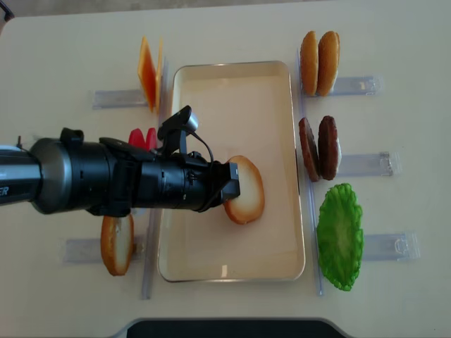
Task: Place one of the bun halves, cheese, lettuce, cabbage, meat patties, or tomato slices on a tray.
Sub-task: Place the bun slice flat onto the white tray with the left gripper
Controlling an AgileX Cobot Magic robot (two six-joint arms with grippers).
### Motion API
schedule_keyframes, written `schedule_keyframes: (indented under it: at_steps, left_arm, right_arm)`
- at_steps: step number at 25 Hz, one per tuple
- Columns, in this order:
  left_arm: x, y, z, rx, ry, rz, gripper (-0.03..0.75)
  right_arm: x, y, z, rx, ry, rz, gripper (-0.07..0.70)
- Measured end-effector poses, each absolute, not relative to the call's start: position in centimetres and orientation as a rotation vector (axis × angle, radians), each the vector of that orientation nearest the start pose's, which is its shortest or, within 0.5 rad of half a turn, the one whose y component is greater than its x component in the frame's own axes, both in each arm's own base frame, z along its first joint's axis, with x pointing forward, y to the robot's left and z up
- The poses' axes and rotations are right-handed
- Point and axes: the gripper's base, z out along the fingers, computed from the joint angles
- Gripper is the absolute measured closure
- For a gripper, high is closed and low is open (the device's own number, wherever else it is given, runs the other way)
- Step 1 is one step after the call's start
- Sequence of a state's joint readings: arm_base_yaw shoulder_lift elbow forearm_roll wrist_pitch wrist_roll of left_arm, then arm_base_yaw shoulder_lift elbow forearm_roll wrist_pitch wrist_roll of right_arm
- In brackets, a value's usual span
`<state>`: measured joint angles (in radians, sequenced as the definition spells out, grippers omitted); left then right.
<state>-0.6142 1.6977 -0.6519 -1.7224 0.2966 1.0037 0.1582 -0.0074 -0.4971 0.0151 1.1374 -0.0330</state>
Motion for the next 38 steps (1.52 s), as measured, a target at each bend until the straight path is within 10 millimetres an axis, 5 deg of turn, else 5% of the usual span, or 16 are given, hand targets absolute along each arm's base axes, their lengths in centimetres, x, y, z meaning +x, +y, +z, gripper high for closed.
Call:
schedule_keyframes:
  at_steps: [5, 11, 28, 38]
  left_arm:
    - [21.6, -18.4, 13.1, -0.023, 2.698, -0.857, 0.59]
    - [20.9, -17.9, 12.5, -0.015, 2.726, -0.831, 0.482]
    - [20.4, -17.4, 11.9, 0.011, 2.775, -0.768, 0.329]
    - [19.7, -16.8, 14.4, 0.039, 2.735, -0.762, 0.244]
  right_arm:
    - [-0.9, 0.0, 27.0, -0.204, 2.108, 0.093, 0.273]
    - [-0.9, 0.0, 27.0, -0.204, 2.108, 0.093, 0.274]
    - [-0.9, 0.0, 27.0, -0.204, 2.108, 0.093, 0.274]
    - [-0.9, 0.0, 27.0, -0.204, 2.108, 0.094, 0.274]
